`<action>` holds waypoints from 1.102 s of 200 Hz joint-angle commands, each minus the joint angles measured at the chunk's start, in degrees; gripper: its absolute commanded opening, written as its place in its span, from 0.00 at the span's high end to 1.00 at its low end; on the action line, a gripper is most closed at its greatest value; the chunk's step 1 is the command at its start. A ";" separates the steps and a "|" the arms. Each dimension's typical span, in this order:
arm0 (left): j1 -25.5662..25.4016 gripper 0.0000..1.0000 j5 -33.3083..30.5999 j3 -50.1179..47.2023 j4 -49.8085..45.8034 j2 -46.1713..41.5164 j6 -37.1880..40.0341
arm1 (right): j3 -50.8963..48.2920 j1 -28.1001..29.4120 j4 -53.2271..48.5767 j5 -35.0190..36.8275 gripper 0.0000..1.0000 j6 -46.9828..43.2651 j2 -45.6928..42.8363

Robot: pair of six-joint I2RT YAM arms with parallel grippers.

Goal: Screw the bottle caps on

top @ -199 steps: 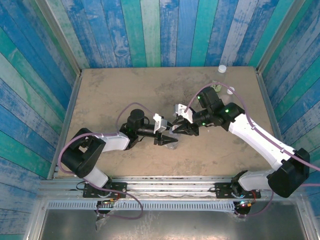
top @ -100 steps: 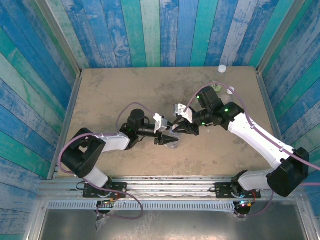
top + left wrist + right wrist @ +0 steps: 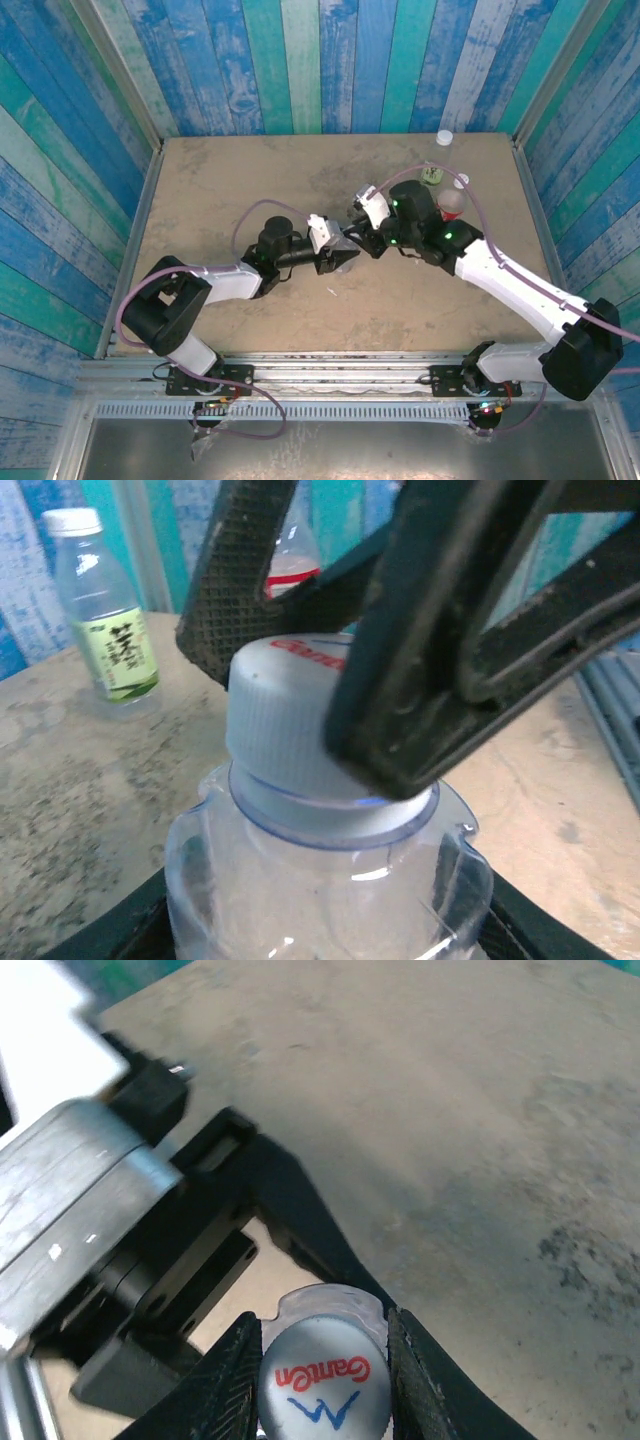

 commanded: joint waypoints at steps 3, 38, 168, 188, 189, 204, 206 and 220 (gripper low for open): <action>0.85 0.45 -10.26 0.73 3.86 -2.18 0.99 | -3.38 4.57 -3.97 19.24 0.73 17.35 0.51; 0.24 0.44 -10.34 0.90 2.79 -1.97 2.51 | -2.97 8.06 -4.39 29.34 0.70 26.51 1.72; 1.34 0.43 26.85 2.34 -11.79 -6.68 10.35 | -2.91 2.45 -4.77 -12.38 0.38 -16.67 -12.79; 1.39 0.43 28.54 2.34 -11.83 -7.83 10.27 | -1.98 2.22 -7.53 -14.66 0.39 -19.17 -12.06; 1.38 0.43 28.61 2.34 -11.83 -7.90 10.25 | -1.98 2.18 -7.60 -14.86 0.39 -19.17 -12.00; 1.40 0.44 29.42 2.58 -12.30 -8.30 10.20 | -2.49 2.20 -7.75 -15.60 0.39 -20.12 -11.64; 1.38 0.44 29.52 2.54 -12.34 -8.32 10.22 | -2.61 2.19 -7.70 -15.62 0.39 -20.28 -11.61; 1.39 0.45 29.98 2.59 -12.35 -8.29 10.16 | -3.05 2.17 -7.57 -15.99 0.40 -21.43 -11.21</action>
